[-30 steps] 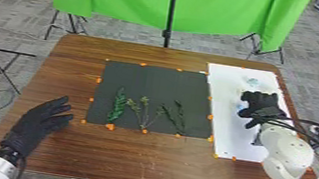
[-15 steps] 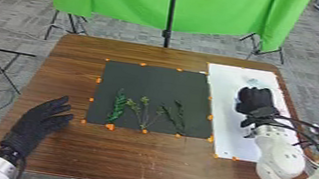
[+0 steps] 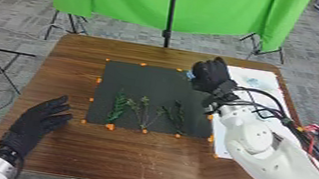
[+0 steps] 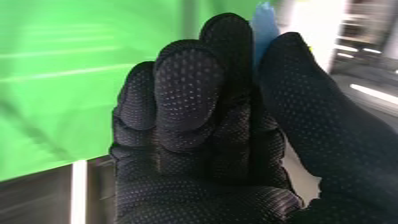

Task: Arrange flowers

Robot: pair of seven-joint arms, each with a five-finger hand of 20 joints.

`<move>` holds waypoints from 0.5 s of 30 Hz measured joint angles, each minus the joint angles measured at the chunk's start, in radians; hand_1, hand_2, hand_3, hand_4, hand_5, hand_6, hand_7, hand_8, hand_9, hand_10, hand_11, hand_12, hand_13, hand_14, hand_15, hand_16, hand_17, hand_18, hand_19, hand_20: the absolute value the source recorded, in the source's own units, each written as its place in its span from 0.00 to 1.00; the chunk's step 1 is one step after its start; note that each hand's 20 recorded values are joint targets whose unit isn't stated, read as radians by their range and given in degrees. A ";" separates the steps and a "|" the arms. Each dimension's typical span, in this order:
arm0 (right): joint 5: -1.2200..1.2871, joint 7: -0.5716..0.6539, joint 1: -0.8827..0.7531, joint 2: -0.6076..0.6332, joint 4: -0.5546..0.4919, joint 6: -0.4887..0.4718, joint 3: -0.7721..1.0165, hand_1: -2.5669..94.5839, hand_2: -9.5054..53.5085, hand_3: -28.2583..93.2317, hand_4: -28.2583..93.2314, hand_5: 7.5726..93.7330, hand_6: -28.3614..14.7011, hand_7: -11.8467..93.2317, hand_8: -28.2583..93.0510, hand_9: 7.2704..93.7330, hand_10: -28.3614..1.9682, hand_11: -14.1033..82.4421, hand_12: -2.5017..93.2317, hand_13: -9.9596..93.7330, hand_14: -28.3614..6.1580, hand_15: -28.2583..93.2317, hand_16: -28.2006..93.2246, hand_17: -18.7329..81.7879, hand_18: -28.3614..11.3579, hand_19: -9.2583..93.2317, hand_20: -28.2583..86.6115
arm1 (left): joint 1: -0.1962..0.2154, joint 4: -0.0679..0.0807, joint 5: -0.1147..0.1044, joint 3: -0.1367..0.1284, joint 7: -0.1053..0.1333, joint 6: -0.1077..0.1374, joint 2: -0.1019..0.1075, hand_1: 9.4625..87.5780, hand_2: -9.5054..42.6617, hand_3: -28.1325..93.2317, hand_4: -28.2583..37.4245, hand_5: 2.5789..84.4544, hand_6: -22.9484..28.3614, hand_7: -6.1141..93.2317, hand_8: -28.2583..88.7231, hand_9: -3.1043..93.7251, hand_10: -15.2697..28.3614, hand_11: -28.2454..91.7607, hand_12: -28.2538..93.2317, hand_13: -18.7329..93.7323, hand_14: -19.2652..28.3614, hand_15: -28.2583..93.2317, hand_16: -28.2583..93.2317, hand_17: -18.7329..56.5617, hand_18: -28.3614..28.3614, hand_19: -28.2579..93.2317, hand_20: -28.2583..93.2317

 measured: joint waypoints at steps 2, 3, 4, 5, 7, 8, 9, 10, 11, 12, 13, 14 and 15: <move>0.002 -0.045 0.040 -0.053 0.008 -0.038 -0.028 0.52 0.00 0.94 0.00 0.78 0.72 0.56 0.12 0.95 0.81 0.34 0.52 0.87 0.82 0.65 0.55 0.48 0.31 0.82 0.61 | -0.004 0.000 0.000 -0.003 -0.006 -0.001 0.006 0.19 0.18 0.81 0.00 0.35 0.55 0.23 0.15 0.31 0.61 0.42 0.35 0.37 0.69 0.62 0.20 0.10 0.87 0.66 0.26; 0.002 -0.057 0.059 -0.080 0.011 -0.060 -0.043 0.52 0.00 0.94 0.00 0.78 0.72 0.56 0.12 0.95 0.81 0.34 0.52 0.86 0.82 0.65 0.55 0.48 0.31 0.82 0.61 | -0.007 0.000 0.000 -0.005 -0.010 -0.001 0.010 0.19 0.18 0.81 0.00 0.35 0.55 0.23 0.15 0.31 0.61 0.42 0.35 0.37 0.69 0.62 0.20 0.10 0.87 0.66 0.26; 0.001 -0.060 0.076 -0.107 0.014 -0.079 -0.062 0.52 0.00 0.94 0.00 0.78 0.72 0.56 0.12 0.95 0.81 0.34 0.52 0.86 0.82 0.65 0.55 0.48 0.31 0.82 0.61 | -0.011 0.001 0.000 -0.007 -0.014 -0.001 0.015 0.19 0.18 0.81 0.00 0.35 0.55 0.23 0.15 0.31 0.62 0.42 0.35 0.37 0.69 0.62 0.20 0.10 0.87 0.66 0.26; 0.000 -0.059 0.091 -0.134 0.017 -0.093 -0.081 0.52 0.00 0.94 0.00 0.78 0.71 0.56 0.12 0.95 0.81 0.34 0.52 0.86 0.82 0.65 0.55 0.48 0.31 0.82 0.61 | -0.015 0.002 0.000 -0.009 -0.018 -0.001 0.021 0.19 0.18 0.81 0.00 0.35 0.55 0.23 0.15 0.31 0.62 0.42 0.35 0.37 0.69 0.62 0.20 0.10 0.87 0.66 0.26; -0.004 -0.056 0.117 -0.184 0.026 -0.113 -0.122 0.52 0.00 0.94 0.00 0.78 0.71 0.56 0.12 0.94 0.81 0.34 0.52 0.86 0.82 0.66 0.55 0.48 0.31 0.82 0.61 | -0.024 0.003 0.000 -0.014 -0.025 -0.001 0.034 0.19 0.18 0.81 0.00 0.35 0.55 0.23 0.15 0.31 0.62 0.42 0.35 0.37 0.69 0.61 0.20 0.10 0.87 0.66 0.26; -0.006 -0.055 0.127 -0.208 0.030 -0.121 -0.141 0.52 0.00 0.94 0.00 0.77 0.72 0.56 0.12 0.94 0.81 0.34 0.52 0.86 0.82 0.66 0.55 0.47 0.31 0.82 0.61 | -0.028 0.003 0.000 -0.016 -0.027 -0.001 0.041 0.19 0.18 0.81 0.00 0.35 0.55 0.23 0.15 0.31 0.62 0.42 0.35 0.37 0.69 0.61 0.20 0.10 0.87 0.66 0.26; -0.011 -0.056 0.134 -0.231 0.033 -0.132 -0.158 0.52 0.00 0.94 0.00 0.77 0.72 0.57 0.12 0.94 0.81 0.34 0.52 0.86 0.82 0.66 0.55 0.47 0.31 0.82 0.62 | -0.032 0.003 0.000 -0.019 -0.028 -0.001 0.049 0.19 0.18 0.81 0.00 0.35 0.55 0.23 0.15 0.31 0.62 0.42 0.35 0.37 0.69 0.61 0.20 0.10 0.87 0.66 0.26; -0.017 -0.058 0.138 -0.252 0.037 -0.146 -0.173 0.52 0.00 0.94 0.00 0.77 0.72 0.57 0.12 0.94 0.81 0.34 0.52 0.86 0.82 0.66 0.55 0.47 0.31 0.82 0.62 | -0.035 0.004 0.000 -0.021 -0.029 0.000 0.056 0.19 0.18 0.81 0.00 0.35 0.55 0.23 0.15 0.31 0.61 0.42 0.35 0.37 0.69 0.61 0.20 0.10 0.87 0.66 0.26; -0.026 -0.063 0.141 -0.273 0.041 -0.164 -0.185 0.52 0.00 0.94 0.00 0.77 0.72 0.57 0.12 0.94 0.81 0.34 0.52 0.86 0.82 0.66 0.55 0.47 0.31 0.82 0.62 | -0.039 0.004 0.000 -0.023 -0.029 0.001 0.063 0.19 0.18 0.81 0.00 0.35 0.55 0.23 0.15 0.31 0.61 0.42 0.35 0.37 0.69 0.61 0.20 0.10 0.87 0.66 0.26; -0.036 -0.068 0.144 -0.293 0.046 -0.186 -0.198 0.52 0.00 0.94 0.00 0.77 0.72 0.57 0.12 0.94 0.81 0.34 0.52 0.86 0.82 0.66 0.55 0.47 0.31 0.82 0.62 | -0.042 0.004 0.000 -0.025 -0.029 0.002 0.069 0.19 0.18 0.81 0.00 0.35 0.54 0.23 0.15 0.31 0.61 0.42 0.35 0.37 0.69 0.61 0.20 0.10 0.87 0.66 0.26; -0.047 -0.072 0.148 -0.309 0.049 -0.207 -0.214 0.52 0.00 0.94 0.00 0.77 0.72 0.57 0.12 0.94 0.81 0.34 0.52 0.86 0.82 0.66 0.55 0.47 0.31 0.82 0.62 | -0.044 0.004 0.000 -0.026 -0.029 0.003 0.074 0.19 0.18 0.81 0.00 0.35 0.54 0.23 0.15 0.31 0.61 0.42 0.35 0.36 0.69 0.61 0.20 0.10 0.87 0.66 0.26; -0.058 -0.073 0.154 -0.323 0.053 -0.225 -0.233 0.52 0.00 0.94 0.00 0.77 0.72 0.57 0.12 0.94 0.81 0.34 0.52 0.86 0.81 0.66 0.55 0.47 0.31 0.82 0.62 | -0.047 0.004 -0.001 -0.027 -0.029 0.005 0.077 0.19 0.18 0.80 0.00 0.35 0.54 0.23 0.15 0.30 0.61 0.42 0.35 0.36 0.69 0.61 0.20 0.10 0.87 0.66 0.26; -0.067 -0.073 0.161 -0.336 0.056 -0.240 -0.257 0.52 0.00 0.94 0.00 0.77 0.72 0.57 0.12 0.94 0.82 0.34 0.52 0.86 0.81 0.66 0.55 0.47 0.31 0.82 0.62 | -0.049 0.004 -0.001 -0.027 -0.030 0.007 0.081 0.19 0.18 0.80 0.00 0.34 0.54 0.23 0.15 0.30 0.61 0.42 0.35 0.36 0.69 0.61 0.20 0.10 0.87 0.66 0.26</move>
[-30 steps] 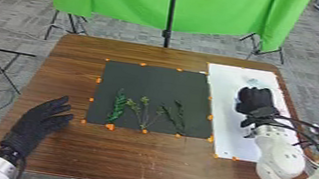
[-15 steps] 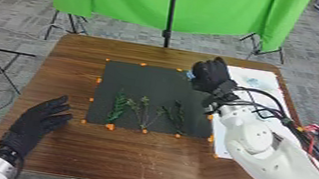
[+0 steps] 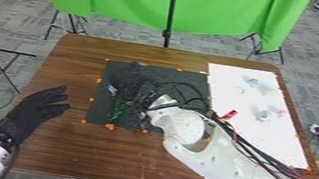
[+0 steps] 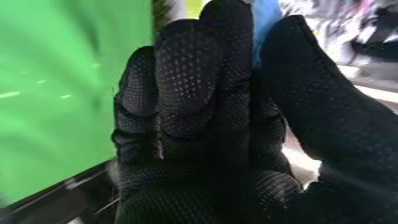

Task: Arrange flowers

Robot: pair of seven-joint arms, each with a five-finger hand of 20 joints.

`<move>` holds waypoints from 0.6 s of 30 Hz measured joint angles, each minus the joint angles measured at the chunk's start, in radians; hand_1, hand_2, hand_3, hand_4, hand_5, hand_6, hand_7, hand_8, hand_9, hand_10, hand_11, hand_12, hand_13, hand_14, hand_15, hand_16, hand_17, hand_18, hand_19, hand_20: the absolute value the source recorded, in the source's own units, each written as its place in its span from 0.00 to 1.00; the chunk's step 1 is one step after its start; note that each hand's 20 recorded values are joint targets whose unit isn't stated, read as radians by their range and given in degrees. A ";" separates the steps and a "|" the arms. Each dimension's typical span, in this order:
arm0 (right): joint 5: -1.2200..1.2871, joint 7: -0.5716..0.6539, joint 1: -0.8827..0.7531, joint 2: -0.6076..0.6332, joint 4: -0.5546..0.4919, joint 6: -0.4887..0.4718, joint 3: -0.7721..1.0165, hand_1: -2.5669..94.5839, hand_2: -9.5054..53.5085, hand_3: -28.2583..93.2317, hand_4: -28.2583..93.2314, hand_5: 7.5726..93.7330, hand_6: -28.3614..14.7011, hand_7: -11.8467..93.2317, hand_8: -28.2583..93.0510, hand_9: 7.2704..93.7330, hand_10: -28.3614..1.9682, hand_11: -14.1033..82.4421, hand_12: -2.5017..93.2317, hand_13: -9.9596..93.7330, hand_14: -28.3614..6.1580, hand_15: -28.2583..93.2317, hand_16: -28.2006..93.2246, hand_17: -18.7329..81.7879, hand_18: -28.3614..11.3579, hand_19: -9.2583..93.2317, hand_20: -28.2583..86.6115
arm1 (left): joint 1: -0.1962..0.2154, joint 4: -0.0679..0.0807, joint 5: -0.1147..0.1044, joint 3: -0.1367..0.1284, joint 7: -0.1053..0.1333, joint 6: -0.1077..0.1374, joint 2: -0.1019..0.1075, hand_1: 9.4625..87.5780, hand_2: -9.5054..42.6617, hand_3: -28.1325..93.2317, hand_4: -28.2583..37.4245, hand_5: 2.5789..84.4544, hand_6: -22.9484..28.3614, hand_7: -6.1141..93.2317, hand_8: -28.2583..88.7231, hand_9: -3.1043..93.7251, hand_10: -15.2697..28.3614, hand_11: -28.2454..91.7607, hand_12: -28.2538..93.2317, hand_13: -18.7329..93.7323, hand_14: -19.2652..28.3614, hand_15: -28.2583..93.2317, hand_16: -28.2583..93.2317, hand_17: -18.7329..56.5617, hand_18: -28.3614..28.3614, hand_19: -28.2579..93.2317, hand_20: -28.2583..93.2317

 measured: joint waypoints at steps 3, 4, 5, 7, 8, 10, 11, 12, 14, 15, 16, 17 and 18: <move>-0.009 0.000 0.019 -0.032 0.020 -0.021 -0.065 0.52 0.00 0.94 0.00 0.76 0.72 0.58 0.12 0.94 0.82 0.35 0.52 0.86 0.81 0.67 0.55 0.47 0.31 0.82 0.62 | -0.005 0.000 0.000 0.000 -0.004 0.005 0.006 0.19 0.18 0.80 0.00 0.34 0.54 0.23 0.15 0.30 0.61 0.42 0.35 0.36 0.69 0.61 0.20 0.10 0.87 0.66 0.26; -0.010 0.000 0.022 -0.043 0.030 -0.024 -0.078 0.51 0.00 0.94 0.00 0.76 0.72 0.58 0.12 0.94 0.83 0.35 0.52 0.86 0.81 0.67 0.55 0.47 0.31 0.82 0.62 | -0.006 0.001 0.000 0.000 -0.006 0.005 0.008 0.19 0.18 0.80 0.00 0.34 0.54 0.23 0.15 0.30 0.61 0.42 0.35 0.36 0.69 0.61 0.20 0.10 0.87 0.66 0.26; -0.012 0.000 0.022 -0.053 0.042 -0.027 -0.086 0.51 0.00 0.94 0.00 0.76 0.73 0.58 0.12 0.94 0.83 0.35 0.52 0.86 0.82 0.67 0.55 0.47 0.31 0.82 0.62 | -0.007 0.001 0.000 0.001 -0.007 0.005 0.009 0.19 0.18 0.80 0.00 0.34 0.54 0.23 0.15 0.30 0.61 0.42 0.35 0.36 0.69 0.61 0.20 0.10 0.87 0.66 0.26; -0.016 0.001 0.022 -0.074 0.070 -0.030 -0.093 0.51 0.00 0.94 0.00 0.76 0.73 0.58 0.12 0.94 0.83 0.35 0.52 0.86 0.82 0.67 0.55 0.47 0.31 0.82 0.62 | -0.012 0.004 0.000 0.004 -0.011 0.005 0.012 0.19 0.18 0.81 0.00 0.34 0.54 0.23 0.15 0.30 0.61 0.42 0.35 0.36 0.69 0.61 0.20 0.10 0.87 0.66 0.26; -0.018 0.003 0.022 -0.083 0.082 -0.030 -0.095 0.51 0.00 0.94 0.00 0.76 0.73 0.58 0.12 0.94 0.83 0.35 0.52 0.86 0.82 0.67 0.54 0.47 0.31 0.82 0.62 | -0.014 0.006 0.000 0.006 -0.012 0.005 0.014 0.19 0.18 0.81 0.00 0.34 0.54 0.23 0.15 0.30 0.61 0.42 0.35 0.36 0.69 0.61 0.20 0.10 0.87 0.66 0.26; -0.020 0.014 0.023 -0.097 0.102 -0.029 -0.100 0.51 0.00 0.94 0.00 0.76 0.73 0.59 0.12 0.94 0.83 0.35 0.52 0.86 0.81 0.67 0.54 0.47 0.31 0.82 0.62 | -0.020 0.008 0.000 0.011 -0.016 0.005 0.017 0.19 0.18 0.81 0.00 0.34 0.54 0.23 0.15 0.30 0.61 0.42 0.35 0.36 0.69 0.61 0.20 0.10 0.87 0.66 0.26; -0.021 0.023 0.024 -0.103 0.109 -0.027 -0.104 0.51 0.00 0.94 0.00 0.75 0.73 0.59 0.13 0.94 0.83 0.35 0.52 0.86 0.81 0.67 0.54 0.47 0.31 0.82 0.62 | -0.023 0.010 0.000 0.013 -0.018 0.005 0.018 0.19 0.18 0.81 0.00 0.34 0.54 0.23 0.15 0.30 0.61 0.42 0.35 0.36 0.69 0.61 0.20 0.10 0.87 0.66 0.26; -0.021 0.035 0.026 -0.107 0.115 -0.023 -0.109 0.51 0.00 0.94 0.00 0.75 0.73 0.59 0.13 0.93 0.83 0.35 0.52 0.86 0.81 0.68 0.54 0.47 0.31 0.82 0.62 | -0.025 0.011 0.000 0.015 -0.020 0.004 0.019 0.19 0.18 0.81 0.00 0.34 0.54 0.23 0.15 0.30 0.61 0.42 0.35 0.36 0.69 0.61 0.20 0.10 0.87 0.66 0.26; -0.023 0.069 0.032 -0.115 0.123 -0.014 -0.121 0.51 0.00 0.93 0.00 0.74 0.73 0.59 0.12 0.93 0.83 0.35 0.52 0.86 0.81 0.68 0.54 0.47 0.31 0.82 0.62 | -0.030 0.012 0.000 0.019 -0.023 0.004 0.020 0.19 0.18 0.80 0.00 0.34 0.54 0.24 0.15 0.30 0.61 0.42 0.35 0.36 0.69 0.61 0.20 0.10 0.87 0.66 0.26; -0.025 0.087 0.034 -0.119 0.127 -0.011 -0.125 0.51 0.00 0.93 0.00 0.74 0.73 0.59 0.12 0.93 0.84 0.35 0.52 0.85 0.81 0.68 0.54 0.47 0.31 0.82 0.62 | -0.032 0.013 0.000 0.021 -0.025 0.003 0.021 0.19 0.18 0.81 0.00 0.34 0.54 0.24 0.15 0.30 0.61 0.42 0.35 0.36 0.69 0.61 0.20 0.10 0.87 0.66 0.26; -0.027 0.104 0.036 -0.123 0.132 -0.008 -0.128 0.51 0.00 0.93 0.00 0.74 0.73 0.59 0.12 0.93 0.83 0.35 0.52 0.85 0.81 0.68 0.54 0.47 0.31 0.82 0.62 | -0.034 0.014 0.000 0.023 -0.026 0.003 0.021 0.19 0.18 0.80 0.00 0.34 0.54 0.24 0.15 0.30 0.61 0.42 0.35 0.36 0.69 0.61 0.20 0.10 0.87 0.66 0.26; -0.030 0.116 0.038 -0.128 0.138 -0.006 -0.130 0.51 0.00 0.93 0.00 0.74 0.73 0.59 0.12 0.93 0.82 0.35 0.52 0.85 0.80 0.68 0.54 0.47 0.31 0.82 0.62 | -0.036 0.015 0.000 0.025 -0.027 0.003 0.022 0.19 0.18 0.80 0.00 0.34 0.54 0.24 0.15 0.30 0.61 0.42 0.35 0.36 0.69 0.61 0.20 0.10 0.87 0.66 0.26; -0.032 0.123 0.040 -0.132 0.145 -0.004 -0.132 0.51 0.00 0.93 0.00 0.74 0.73 0.59 0.12 0.93 0.82 0.35 0.51 0.85 0.80 0.68 0.54 0.47 0.31 0.82 0.62 | -0.038 0.016 0.001 0.027 -0.029 0.003 0.022 0.19 0.18 0.81 0.00 0.34 0.54 0.24 0.15 0.30 0.61 0.42 0.35 0.36 0.69 0.61 0.20 0.10 0.87 0.66 0.26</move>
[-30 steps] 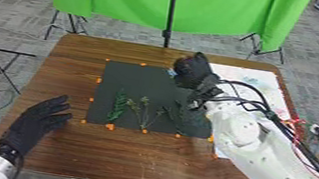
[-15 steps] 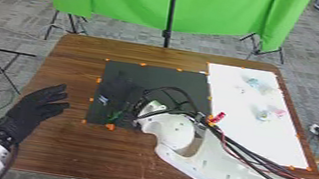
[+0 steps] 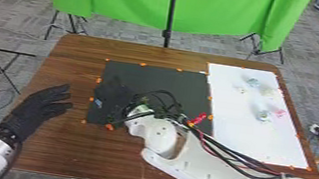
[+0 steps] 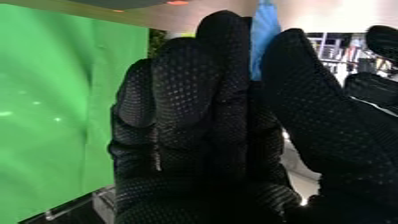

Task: Arrange flowers

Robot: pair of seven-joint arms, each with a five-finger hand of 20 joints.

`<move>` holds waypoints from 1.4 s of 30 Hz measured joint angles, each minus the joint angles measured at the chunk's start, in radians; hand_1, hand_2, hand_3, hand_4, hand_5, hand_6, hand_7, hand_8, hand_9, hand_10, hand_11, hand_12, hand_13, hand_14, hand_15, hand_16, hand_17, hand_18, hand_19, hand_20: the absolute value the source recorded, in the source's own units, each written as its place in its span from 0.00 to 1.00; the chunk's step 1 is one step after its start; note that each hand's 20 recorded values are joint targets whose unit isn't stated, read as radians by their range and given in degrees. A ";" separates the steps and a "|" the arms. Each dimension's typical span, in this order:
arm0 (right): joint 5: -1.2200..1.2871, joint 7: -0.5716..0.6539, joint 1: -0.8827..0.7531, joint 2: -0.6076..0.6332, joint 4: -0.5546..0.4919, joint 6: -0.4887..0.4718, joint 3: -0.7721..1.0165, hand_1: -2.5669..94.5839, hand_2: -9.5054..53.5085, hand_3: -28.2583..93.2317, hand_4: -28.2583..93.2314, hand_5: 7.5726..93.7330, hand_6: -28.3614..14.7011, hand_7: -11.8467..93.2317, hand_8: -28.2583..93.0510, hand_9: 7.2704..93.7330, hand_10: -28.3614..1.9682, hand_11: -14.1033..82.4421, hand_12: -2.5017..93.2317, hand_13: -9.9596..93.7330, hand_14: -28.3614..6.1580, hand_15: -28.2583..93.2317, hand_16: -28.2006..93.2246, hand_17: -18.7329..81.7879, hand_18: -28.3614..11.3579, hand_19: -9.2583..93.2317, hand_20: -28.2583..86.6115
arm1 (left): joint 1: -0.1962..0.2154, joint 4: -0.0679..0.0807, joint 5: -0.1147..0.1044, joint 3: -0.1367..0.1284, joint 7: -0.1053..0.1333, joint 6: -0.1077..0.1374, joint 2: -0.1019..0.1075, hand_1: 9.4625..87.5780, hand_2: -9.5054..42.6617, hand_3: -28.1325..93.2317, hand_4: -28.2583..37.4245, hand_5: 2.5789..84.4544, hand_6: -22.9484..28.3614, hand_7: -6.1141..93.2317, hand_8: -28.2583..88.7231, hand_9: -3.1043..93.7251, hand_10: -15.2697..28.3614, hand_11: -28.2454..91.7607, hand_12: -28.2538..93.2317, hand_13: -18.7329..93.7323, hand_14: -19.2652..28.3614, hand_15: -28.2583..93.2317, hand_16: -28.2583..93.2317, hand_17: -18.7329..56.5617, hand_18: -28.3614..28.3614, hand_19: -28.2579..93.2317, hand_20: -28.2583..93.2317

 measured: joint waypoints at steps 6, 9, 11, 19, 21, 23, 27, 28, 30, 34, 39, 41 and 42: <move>-0.014 0.020 0.014 -0.013 0.027 0.001 -0.014 0.45 0.00 0.90 0.00 0.68 0.72 0.58 0.12 0.87 0.81 0.36 0.50 0.81 0.79 0.70 0.51 0.45 0.31 0.82 0.62 | -0.011 0.005 0.003 0.008 -0.006 -0.002 0.001 0.19 0.18 0.81 0.00 0.34 0.54 0.24 0.15 0.30 0.61 0.42 0.35 0.36 0.69 0.61 0.20 0.10 0.87 0.66 0.26; -0.016 0.035 0.014 -0.013 0.026 -0.022 -0.012 0.42 0.00 0.90 0.00 0.66 0.71 0.58 0.12 0.82 0.77 0.45 0.43 0.79 0.77 0.73 0.46 0.44 0.30 0.82 0.63 | -0.012 0.005 0.004 0.010 -0.008 -0.003 0.001 0.19 0.18 0.81 0.00 0.34 0.54 0.24 0.15 0.30 0.61 0.42 0.35 0.36 0.69 0.61 0.20 0.10 0.87 0.66 0.26; -0.017 0.043 0.014 -0.013 0.024 -0.048 -0.011 0.40 0.00 0.90 0.00 0.65 0.72 0.56 0.13 0.78 0.74 0.50 0.39 0.78 0.76 0.74 0.46 0.44 0.30 0.82 0.63 | -0.012 0.005 0.004 0.011 -0.009 -0.005 0.000 0.19 0.18 0.81 0.00 0.34 0.54 0.24 0.15 0.30 0.61 0.42 0.35 0.36 0.69 0.61 0.20 0.10 0.87 0.66 0.26; -0.017 0.071 0.014 -0.013 0.023 -0.093 -0.007 0.37 0.00 0.92 0.00 0.64 0.72 0.52 0.13 0.74 0.72 0.54 0.35 0.76 0.75 0.75 0.45 0.43 0.29 0.82 0.63 | -0.012 0.006 0.006 0.014 -0.008 -0.009 0.000 0.19 0.18 0.81 0.00 0.34 0.54 0.24 0.15 0.30 0.61 0.42 0.35 0.36 0.68 0.61 0.20 0.10 0.87 0.66 0.26; -0.017 0.077 0.014 -0.012 0.022 -0.094 -0.005 0.36 0.00 0.94 0.00 0.64 0.72 0.50 0.12 0.72 0.71 0.55 0.33 0.75 0.75 0.76 0.45 0.43 0.29 0.82 0.63 | -0.011 0.006 0.007 0.014 -0.008 -0.010 -0.001 0.19 0.18 0.81 0.00 0.34 0.54 0.24 0.15 0.30 0.61 0.42 0.35 0.36 0.68 0.61 0.20 0.10 0.87 0.66 0.26; -0.017 0.080 0.014 -0.012 0.017 -0.099 -0.001 0.34 0.00 0.95 0.00 0.63 0.73 0.49 0.08 0.70 0.69 0.58 0.31 0.75 0.75 0.76 0.45 0.42 0.29 0.82 0.63 | -0.010 0.006 0.007 0.014 -0.006 -0.010 -0.002 0.19 0.18 0.80 0.00 0.34 0.54 0.24 0.15 0.30 0.61 0.42 0.35 0.36 0.69 0.61 0.20 0.10 0.87 0.66 0.26; -0.015 0.081 0.012 -0.009 0.003 -0.100 0.012 0.32 0.00 0.95 0.00 0.63 0.73 0.48 0.04 0.69 0.68 0.59 0.29 0.74 0.74 0.77 0.45 0.42 0.28 0.82 0.64 | -0.006 0.006 0.008 0.014 -0.004 -0.011 -0.005 0.19 0.18 0.81 0.00 0.34 0.54 0.23 0.15 0.30 0.61 0.42 0.35 0.36 0.68 0.61 0.20 0.10 0.87 0.66 0.26; -0.015 0.081 0.012 -0.009 0.000 -0.100 0.016 0.32 0.00 0.95 0.00 0.62 0.73 0.48 0.04 0.69 0.68 0.59 0.29 0.74 0.74 0.77 0.45 0.42 0.28 0.82 0.64 | -0.006 0.006 0.008 0.013 -0.004 -0.011 -0.006 0.19 0.18 0.81 0.00 0.34 0.54 0.23 0.15 0.30 0.61 0.42 0.35 0.36 0.68 0.61 0.20 0.10 0.87 0.66 0.26; -0.015 0.081 0.009 -0.009 -0.007 -0.099 0.024 0.31 0.00 0.95 0.00 0.62 0.72 0.48 0.04 0.68 0.67 0.59 0.29 0.74 0.73 0.77 0.45 0.41 0.28 0.82 0.64 | -0.004 0.006 0.008 0.013 -0.003 -0.013 -0.007 0.19 0.18 0.81 0.00 0.34 0.54 0.23 0.15 0.30 0.61 0.42 0.35 0.36 0.69 0.61 0.20 0.10 0.87 0.66 0.26; -0.015 0.079 0.004 -0.008 -0.016 -0.100 0.035 0.29 0.00 0.95 0.00 0.61 0.71 0.48 0.04 0.67 0.66 0.60 0.29 0.73 0.73 0.77 0.44 0.41 0.28 0.82 0.64 | 0.000 0.006 0.008 0.013 0.000 -0.016 -0.008 0.19 0.18 0.80 0.00 0.34 0.54 0.23 0.15 0.30 0.61 0.42 0.35 0.36 0.69 0.61 0.20 0.10 0.87 0.66 0.26; -0.007 0.063 -0.007 -0.007 -0.029 -0.106 0.056 0.25 0.00 0.94 0.00 0.58 0.70 0.46 0.04 0.64 0.64 0.59 0.29 0.72 0.71 0.78 0.44 0.40 0.26 0.82 0.64 | 0.007 0.006 0.009 0.013 0.005 -0.016 -0.011 0.19 0.18 0.80 0.00 0.34 0.54 0.23 0.15 0.30 0.61 0.42 0.35 0.36 0.69 0.61 0.20 0.10 0.87 0.66 0.26; -0.006 0.055 -0.013 -0.005 -0.035 -0.109 0.065 0.25 0.00 0.95 0.00 0.57 0.70 0.46 0.04 0.63 0.63 0.59 0.28 0.71 0.71 0.78 0.44 0.40 0.26 0.81 0.64 | 0.008 0.006 0.009 0.013 0.007 -0.016 -0.012 0.19 0.18 0.81 0.00 0.34 0.54 0.24 0.15 0.30 0.61 0.42 0.35 0.36 0.69 0.61 0.20 0.10 0.87 0.66 0.26; -0.006 0.051 -0.017 -0.004 -0.040 -0.114 0.073 0.24 0.01 0.95 0.00 0.56 0.69 0.46 0.04 0.62 0.63 0.59 0.28 0.70 0.70 0.78 0.44 0.40 0.26 0.81 0.64 | 0.009 0.006 0.009 0.012 0.009 -0.016 -0.013 0.19 0.18 0.80 0.00 0.34 0.54 0.24 0.15 0.30 0.61 0.42 0.35 0.36 0.68 0.61 0.20 0.10 0.87 0.66 0.26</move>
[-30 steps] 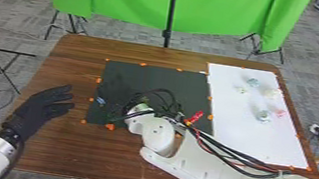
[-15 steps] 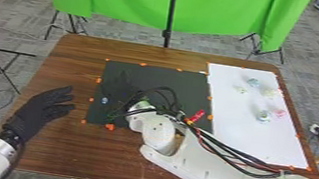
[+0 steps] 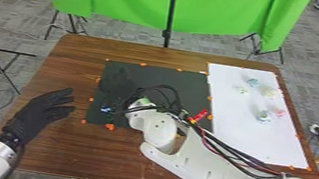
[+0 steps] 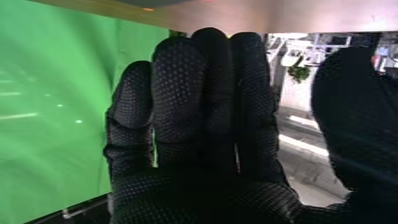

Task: Arrange flowers

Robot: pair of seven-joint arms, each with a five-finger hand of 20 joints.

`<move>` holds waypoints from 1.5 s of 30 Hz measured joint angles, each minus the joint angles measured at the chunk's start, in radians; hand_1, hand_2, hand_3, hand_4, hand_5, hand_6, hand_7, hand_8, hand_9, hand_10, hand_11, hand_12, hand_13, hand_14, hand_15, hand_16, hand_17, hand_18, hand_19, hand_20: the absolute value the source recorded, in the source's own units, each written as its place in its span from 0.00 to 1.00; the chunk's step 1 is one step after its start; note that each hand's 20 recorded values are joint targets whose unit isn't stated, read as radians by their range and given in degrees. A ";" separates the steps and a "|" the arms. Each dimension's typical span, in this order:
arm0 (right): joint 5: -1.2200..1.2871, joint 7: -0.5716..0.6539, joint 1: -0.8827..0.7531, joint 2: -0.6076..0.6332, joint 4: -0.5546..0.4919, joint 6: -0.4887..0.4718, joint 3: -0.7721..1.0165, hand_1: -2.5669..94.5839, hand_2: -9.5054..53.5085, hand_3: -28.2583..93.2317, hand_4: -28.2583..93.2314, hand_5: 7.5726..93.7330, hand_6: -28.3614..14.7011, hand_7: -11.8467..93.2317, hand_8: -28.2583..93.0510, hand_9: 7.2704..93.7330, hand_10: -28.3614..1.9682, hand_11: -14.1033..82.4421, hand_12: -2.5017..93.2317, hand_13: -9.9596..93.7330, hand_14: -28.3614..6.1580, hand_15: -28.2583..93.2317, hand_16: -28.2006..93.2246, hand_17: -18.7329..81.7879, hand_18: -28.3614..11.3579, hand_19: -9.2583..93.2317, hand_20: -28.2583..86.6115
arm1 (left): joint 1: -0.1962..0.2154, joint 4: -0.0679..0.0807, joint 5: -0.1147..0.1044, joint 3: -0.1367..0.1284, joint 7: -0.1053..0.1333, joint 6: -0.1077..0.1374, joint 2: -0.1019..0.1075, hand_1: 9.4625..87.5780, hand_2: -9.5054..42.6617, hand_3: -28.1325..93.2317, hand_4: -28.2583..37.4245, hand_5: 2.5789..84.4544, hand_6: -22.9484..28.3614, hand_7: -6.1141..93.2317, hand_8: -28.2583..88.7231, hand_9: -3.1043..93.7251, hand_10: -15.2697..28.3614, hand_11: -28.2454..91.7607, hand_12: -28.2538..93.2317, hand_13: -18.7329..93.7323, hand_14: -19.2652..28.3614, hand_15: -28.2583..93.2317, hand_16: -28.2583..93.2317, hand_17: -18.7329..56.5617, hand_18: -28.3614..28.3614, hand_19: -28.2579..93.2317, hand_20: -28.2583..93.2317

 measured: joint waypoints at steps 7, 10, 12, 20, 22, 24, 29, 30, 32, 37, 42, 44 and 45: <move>0.062 -0.031 -0.057 0.058 -0.137 -0.010 0.133 0.23 0.03 0.96 0.00 0.40 0.66 0.47 0.05 0.41 0.58 0.59 0.26 0.52 0.65 0.67 0.37 0.31 0.24 0.66 0.54 | 0.037 -0.012 0.001 -0.024 0.028 0.002 -0.027 0.19 0.18 0.81 0.00 0.34 0.54 0.24 0.15 0.30 0.61 0.42 0.35 0.36 0.69 0.61 0.20 0.10 0.87 0.66 0.26; 0.122 -0.041 -0.082 0.122 -0.222 -0.011 0.219 0.22 0.03 0.97 0.00 0.32 0.63 0.44 0.06 0.32 0.56 0.51 0.25 0.42 0.57 0.58 0.36 0.29 0.23 0.63 0.48 | 0.065 -0.021 0.001 -0.037 0.036 0.002 -0.042 0.19 0.18 0.81 0.00 0.34 0.54 0.23 0.15 0.30 0.61 0.42 0.35 0.36 0.69 0.61 0.20 0.10 0.87 0.66 0.26; 0.155 -0.042 -0.098 0.176 -0.261 -0.011 0.280 0.23 0.03 0.97 0.00 0.28 0.62 0.39 0.07 0.28 0.56 0.42 0.23 0.38 0.55 0.51 0.36 0.29 0.26 0.61 0.44 | 0.079 -0.023 0.001 -0.039 0.039 0.003 -0.049 0.19 0.18 0.81 0.00 0.34 0.54 0.24 0.15 0.30 0.61 0.42 0.35 0.36 0.69 0.61 0.20 0.10 0.87 0.66 0.26; 0.249 -0.028 -0.256 0.444 -0.278 0.026 0.591 0.26 0.00 0.98 0.00 0.17 0.60 0.29 0.12 0.24 0.59 0.34 0.23 0.30 0.46 0.37 0.38 0.29 0.22 0.55 0.36 | 0.097 -0.023 0.002 -0.043 0.048 0.004 -0.061 0.19 0.18 0.81 0.00 0.34 0.55 0.24 0.15 0.30 0.61 0.42 0.35 0.36 0.69 0.61 0.20 0.10 0.87 0.66 0.26; 0.252 0.024 -0.341 0.525 -0.289 0.045 0.685 0.26 0.00 0.98 0.00 0.16 0.60 0.30 0.12 0.18 0.60 0.29 0.24 0.30 0.44 0.36 0.39 0.29 0.21 0.55 0.36 | 0.096 -0.022 0.002 -0.043 0.049 0.003 -0.061 0.19 0.18 0.81 0.00 0.34 0.55 0.23 0.15 0.30 0.61 0.42 0.35 0.36 0.69 0.61 0.20 0.10 0.87 0.66 0.26; 0.250 0.082 -0.421 0.584 -0.307 0.048 0.762 0.26 0.00 0.97 0.00 0.18 0.59 0.31 0.12 0.20 0.56 0.30 0.25 0.35 0.47 0.38 0.39 0.31 0.23 0.58 0.37 | 0.096 -0.022 0.003 -0.043 0.049 0.003 -0.061 0.19 0.18 0.81 0.00 0.34 0.55 0.23 0.15 0.30 0.61 0.42 0.35 0.36 0.69 0.61 0.20 0.10 0.87 0.66 0.26; 0.254 0.156 -0.673 0.702 -0.352 0.033 1.004 0.26 0.00 0.97 0.00 0.21 0.58 0.34 0.10 0.25 0.55 0.37 0.23 0.42 0.56 0.48 0.37 0.33 0.27 0.63 0.40 | 0.097 -0.022 0.003 -0.043 0.052 0.003 -0.061 0.19 0.18 0.81 0.00 0.34 0.54 0.24 0.15 0.30 0.61 0.42 0.35 0.36 0.69 0.61 0.20 0.10 0.87 0.66 0.26; 0.254 0.152 -0.714 0.714 -0.353 0.023 1.041 0.26 0.00 0.97 0.00 0.22 0.58 0.34 0.10 0.25 0.57 0.38 0.23 0.43 0.58 0.51 0.36 0.33 0.28 0.65 0.41 | 0.097 -0.022 0.004 -0.043 0.053 0.003 -0.061 0.19 0.18 0.81 0.00 0.34 0.54 0.24 0.15 0.30 0.61 0.42 0.35 0.36 0.69 0.61 0.20 0.10 0.87 0.66 0.26; 0.250 0.141 -0.782 0.729 -0.355 0.006 1.097 0.26 0.00 0.97 0.00 0.23 0.58 0.35 0.09 0.26 0.59 0.40 0.22 0.45 0.60 0.56 0.35 0.34 0.29 0.67 0.42 | 0.098 -0.022 0.004 -0.043 0.053 0.003 -0.061 0.19 0.18 0.81 0.00 0.34 0.54 0.24 0.15 0.30 0.61 0.42 0.35 0.36 0.69 0.61 0.20 0.10 0.87 0.66 0.26; 0.242 0.119 -0.901 0.739 -0.359 0.010 1.151 0.27 0.00 0.98 0.00 0.24 0.58 0.37 0.08 0.28 0.60 0.43 0.22 0.49 0.64 0.61 0.33 0.35 0.32 0.70 0.44 | 0.099 -0.022 0.004 -0.043 0.053 0.003 -0.061 0.19 0.18 0.81 0.00 0.34 0.55 0.23 0.15 0.30 0.61 0.42 0.35 0.36 0.69 0.61 0.20 0.10 0.87 0.66 0.26; 0.240 0.094 -0.955 0.737 -0.358 0.014 1.137 0.28 0.00 0.98 0.00 0.22 0.57 0.37 0.08 0.27 0.61 0.43 0.22 0.51 0.65 0.62 0.33 0.37 0.34 0.72 0.44 | 0.097 -0.022 0.004 -0.042 0.051 0.003 -0.061 0.19 0.18 0.81 0.00 0.34 0.55 0.23 0.15 0.30 0.61 0.42 0.35 0.36 0.68 0.61 0.20 0.10 0.87 0.66 0.26; 0.241 0.089 -0.956 0.733 -0.357 0.013 1.126 0.28 0.00 0.98 0.00 0.22 0.57 0.36 0.08 0.27 0.62 0.43 0.21 0.54 0.66 0.63 0.32 0.37 0.35 0.72 0.44 | 0.096 -0.021 0.004 -0.042 0.050 0.003 -0.061 0.19 0.18 0.81 0.00 0.34 0.55 0.23 0.15 0.30 0.61 0.42 0.35 0.36 0.69 0.61 0.20 0.10 0.87 0.66 0.26; 0.241 0.087 -0.956 0.731 -0.356 0.012 1.122 0.29 0.00 0.98 0.00 0.22 0.57 0.37 0.08 0.27 0.62 0.43 0.21 0.55 0.66 0.63 0.32 0.38 0.36 0.73 0.45 | 0.096 -0.021 0.004 -0.042 0.050 0.003 -0.061 0.19 0.18 0.81 0.00 0.34 0.55 0.23 0.15 0.30 0.61 0.42 0.35 0.36 0.69 0.62 0.20 0.10 0.87 0.66 0.26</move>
